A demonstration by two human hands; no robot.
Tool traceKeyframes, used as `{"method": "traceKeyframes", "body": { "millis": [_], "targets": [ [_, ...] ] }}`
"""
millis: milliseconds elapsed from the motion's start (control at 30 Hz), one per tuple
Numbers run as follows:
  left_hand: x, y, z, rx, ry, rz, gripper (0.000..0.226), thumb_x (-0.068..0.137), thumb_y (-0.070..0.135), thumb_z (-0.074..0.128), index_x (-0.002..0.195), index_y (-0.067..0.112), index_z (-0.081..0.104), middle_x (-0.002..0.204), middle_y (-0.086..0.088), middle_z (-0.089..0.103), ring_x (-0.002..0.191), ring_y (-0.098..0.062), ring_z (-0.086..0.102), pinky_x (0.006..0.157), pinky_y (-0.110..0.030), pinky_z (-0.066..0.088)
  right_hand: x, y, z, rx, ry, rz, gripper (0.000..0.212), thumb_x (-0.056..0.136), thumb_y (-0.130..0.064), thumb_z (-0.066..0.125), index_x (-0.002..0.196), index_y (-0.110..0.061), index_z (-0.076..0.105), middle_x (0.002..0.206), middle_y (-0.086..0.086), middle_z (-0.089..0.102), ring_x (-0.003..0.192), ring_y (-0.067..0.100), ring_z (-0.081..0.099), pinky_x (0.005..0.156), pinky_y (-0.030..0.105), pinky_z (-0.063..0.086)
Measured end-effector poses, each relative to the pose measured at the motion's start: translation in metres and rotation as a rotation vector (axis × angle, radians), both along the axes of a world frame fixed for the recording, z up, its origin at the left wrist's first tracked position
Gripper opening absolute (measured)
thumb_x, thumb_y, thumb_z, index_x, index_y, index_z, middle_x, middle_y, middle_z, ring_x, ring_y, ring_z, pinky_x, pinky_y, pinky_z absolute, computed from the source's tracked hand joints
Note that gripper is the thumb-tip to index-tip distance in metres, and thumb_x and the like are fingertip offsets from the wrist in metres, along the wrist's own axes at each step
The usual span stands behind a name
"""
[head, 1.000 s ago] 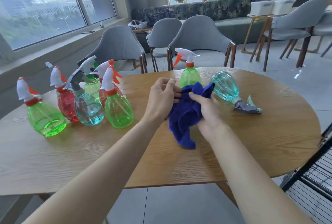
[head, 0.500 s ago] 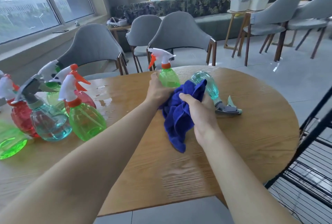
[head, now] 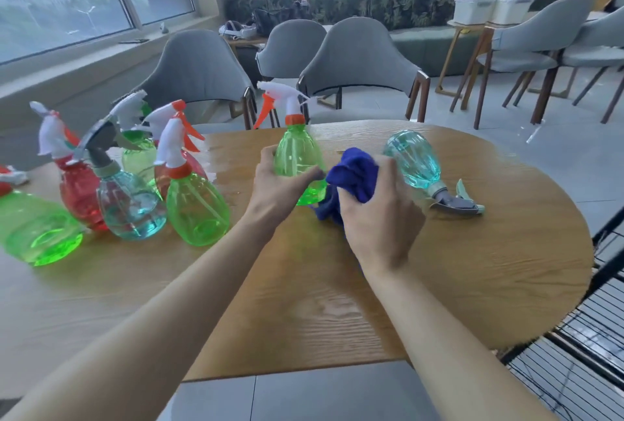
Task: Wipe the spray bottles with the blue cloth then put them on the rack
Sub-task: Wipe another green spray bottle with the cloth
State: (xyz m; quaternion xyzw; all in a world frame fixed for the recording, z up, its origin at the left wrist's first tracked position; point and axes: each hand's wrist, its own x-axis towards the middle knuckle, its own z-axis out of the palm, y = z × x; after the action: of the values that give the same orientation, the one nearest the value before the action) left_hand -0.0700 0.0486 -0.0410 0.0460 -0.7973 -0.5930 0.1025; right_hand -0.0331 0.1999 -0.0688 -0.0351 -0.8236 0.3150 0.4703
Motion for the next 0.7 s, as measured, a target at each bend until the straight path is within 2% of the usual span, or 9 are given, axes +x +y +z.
{"method": "traceKeyframes", "body": {
  "millis": [100, 200, 267, 367, 433, 500, 600, 667, 700],
  "targets": [
    [0.028, -0.020, 0.002, 0.101, -0.009, -0.042, 0.048, 0.083, 0.033, 0.087, 0.120, 0.039, 0.057, 0.105, 0.013, 0.068, 0.100, -0.004, 0.065, 0.078, -0.022, 0.048, 0.004, -0.009, -0.002, 0.062, 0.207, -0.060, 0.029, 0.081, -0.032, 0.077, 0.103, -0.014, 0.070, 0.084, 0.002, 0.070, 0.068, 0.030, 0.064, 0.051, 0.032, 0.041],
    [0.044, -0.034, 0.001, 0.180, -0.013, -0.067, 0.051, 0.073, 0.038, 0.090, 0.117, 0.039, 0.064, 0.104, 0.009, 0.077, 0.103, -0.014, 0.073, 0.094, -0.036, 0.057, 0.008, -0.015, 0.002, -0.062, 0.277, 0.083, 0.021, 0.079, -0.024, 0.074, 0.096, -0.014, 0.066, 0.079, -0.002, 0.067, 0.068, 0.024, 0.060, 0.056, 0.032, 0.044],
    [0.053, -0.038, 0.003, 0.216, -0.015, -0.100, 0.055, 0.070, 0.040, 0.089, 0.120, 0.037, 0.066, 0.106, 0.009, 0.079, 0.103, -0.013, 0.074, 0.097, -0.036, 0.057, 0.008, -0.023, 0.008, -0.317, 0.080, 0.301, 0.023, 0.081, -0.021, 0.077, 0.095, -0.021, 0.058, 0.081, -0.009, 0.064, 0.073, 0.016, 0.060, 0.065, 0.033, 0.049],
    [0.063, -0.042, 0.000, 0.213, -0.019, -0.164, 0.043, 0.083, 0.033, 0.087, 0.121, 0.034, 0.066, 0.105, 0.009, 0.080, 0.100, -0.011, 0.076, 0.095, -0.034, 0.057, 0.009, -0.036, 0.025, -0.704, -0.225, 0.565, 0.017, 0.091, -0.025, 0.079, 0.099, -0.021, 0.064, 0.089, -0.010, 0.070, 0.085, 0.009, 0.067, 0.083, 0.033, 0.054],
    [0.069, -0.043, -0.001, 0.205, -0.018, -0.182, 0.039, 0.087, 0.033, 0.084, 0.122, 0.033, 0.067, 0.105, 0.008, 0.080, 0.096, -0.010, 0.077, 0.087, -0.030, 0.059, 0.014, -0.042, 0.035, -0.877, -0.309, 0.686, 0.013, 0.099, -0.033, 0.072, 0.094, -0.023, 0.065, 0.086, -0.013, 0.073, 0.086, 0.007, 0.071, 0.088, 0.036, 0.057],
    [0.073, -0.042, -0.005, 0.229, -0.005, -0.181, 0.039, 0.089, 0.036, 0.083, 0.124, 0.029, 0.067, 0.106, 0.007, 0.080, 0.093, -0.007, 0.077, 0.073, -0.019, 0.058, 0.018, -0.048, 0.038, -0.985, -0.364, 0.845, 0.026, 0.106, -0.041, 0.060, 0.094, -0.019, 0.070, 0.089, -0.011, 0.077, 0.088, 0.007, 0.074, 0.086, 0.033, 0.057],
    [0.075, -0.041, -0.008, 0.246, 0.027, -0.150, 0.043, 0.095, 0.057, 0.071, 0.125, 0.026, 0.067, 0.110, 0.007, 0.078, 0.094, -0.001, 0.074, 0.071, -0.012, 0.053, 0.017, -0.057, 0.031, -0.975, -0.462, 1.030, 0.050, 0.104, -0.058, 0.049, 0.105, -0.015, 0.074, 0.106, 0.011, 0.074, 0.101, 0.029, 0.070, 0.092, 0.044, 0.054],
    [0.069, -0.045, -0.009, 0.280, 0.036, -0.113, 0.059, 0.093, 0.075, 0.059, 0.123, 0.026, 0.070, 0.112, 0.005, 0.078, 0.099, -0.006, 0.075, 0.086, -0.023, 0.058, 0.018, -0.065, 0.026, -0.905, -0.462, 1.045, 0.048, 0.103, -0.056, 0.046, 0.110, -0.018, 0.073, 0.103, 0.011, 0.071, 0.095, 0.028, 0.066, 0.085, 0.040, 0.052],
    [0.064, -0.046, -0.009, 0.298, 0.025, -0.097, 0.071, 0.091, 0.085, 0.052, 0.123, 0.025, 0.072, 0.115, 0.003, 0.078, 0.105, -0.013, 0.075, 0.097, -0.035, 0.059, 0.020, -0.066, 0.021, -0.781, -0.450, 1.019, 0.046, 0.103, -0.053, 0.047, 0.114, -0.016, 0.071, 0.104, 0.010, 0.068, 0.095, 0.026, 0.064, 0.084, 0.039, 0.049]
  ]
}}
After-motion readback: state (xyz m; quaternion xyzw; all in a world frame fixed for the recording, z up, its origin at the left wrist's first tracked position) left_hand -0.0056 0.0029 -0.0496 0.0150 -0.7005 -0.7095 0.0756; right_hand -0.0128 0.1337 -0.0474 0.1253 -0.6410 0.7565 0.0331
